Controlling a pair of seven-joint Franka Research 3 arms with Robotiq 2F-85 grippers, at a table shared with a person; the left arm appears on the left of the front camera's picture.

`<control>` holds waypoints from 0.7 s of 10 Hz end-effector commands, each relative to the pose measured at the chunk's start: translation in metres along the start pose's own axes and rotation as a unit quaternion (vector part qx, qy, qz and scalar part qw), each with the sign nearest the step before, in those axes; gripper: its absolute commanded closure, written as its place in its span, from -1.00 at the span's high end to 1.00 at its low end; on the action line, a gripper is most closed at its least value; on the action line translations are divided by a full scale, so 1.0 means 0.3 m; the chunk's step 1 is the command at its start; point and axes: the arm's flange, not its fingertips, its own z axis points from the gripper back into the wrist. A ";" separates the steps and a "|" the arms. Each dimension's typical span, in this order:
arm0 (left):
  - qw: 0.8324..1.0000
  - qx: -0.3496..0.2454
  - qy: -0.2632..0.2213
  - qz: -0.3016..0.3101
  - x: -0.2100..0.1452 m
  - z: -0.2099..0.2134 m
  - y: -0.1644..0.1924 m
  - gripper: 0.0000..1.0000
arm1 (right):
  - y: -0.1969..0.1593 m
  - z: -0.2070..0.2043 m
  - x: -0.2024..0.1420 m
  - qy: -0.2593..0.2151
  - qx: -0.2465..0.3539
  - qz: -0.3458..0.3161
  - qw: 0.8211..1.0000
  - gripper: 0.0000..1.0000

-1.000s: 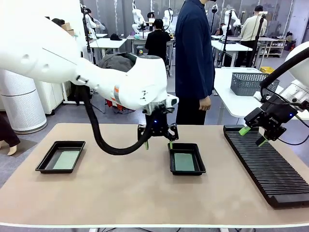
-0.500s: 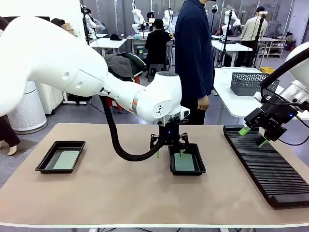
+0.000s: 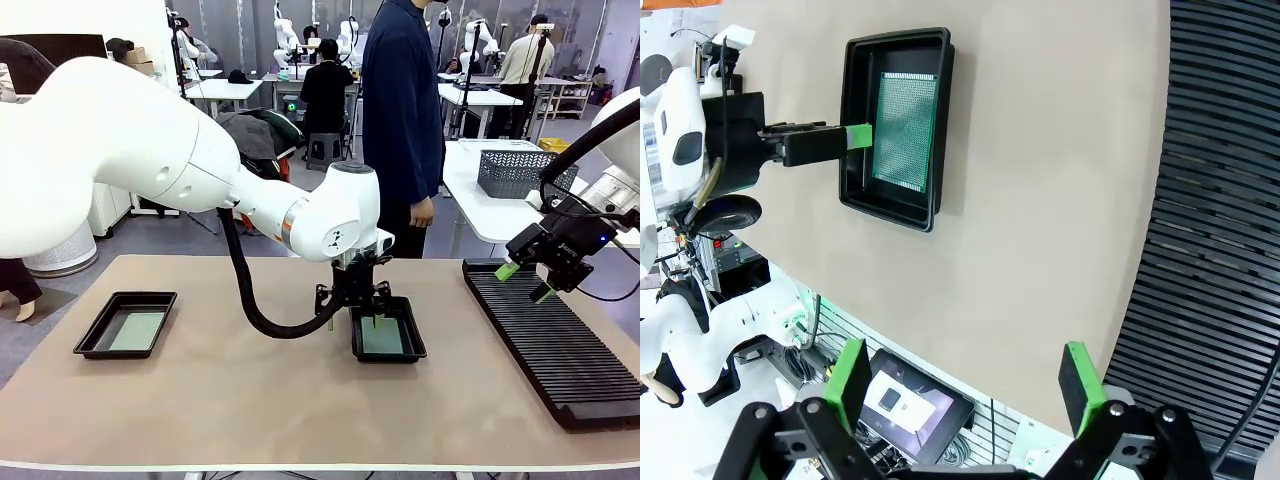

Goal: Inspect and transfer BCBs to ESD trays.
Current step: Pick up the ESD tray and place it on the left side of the table.

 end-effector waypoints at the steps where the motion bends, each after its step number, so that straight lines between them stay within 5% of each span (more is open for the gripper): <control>1: 1.000 0.022 -0.016 0.011 -0.002 -0.010 -0.014 1.00 | 0.005 -0.002 -0.009 -0.005 0.001 -0.010 1.000 1.00; 7: 0.999 0.035 -0.018 0.005 0.021 -0.021 -0.010 0.37 | 0.005 -0.002 -0.009 -0.005 0.001 -0.010 1.000 1.00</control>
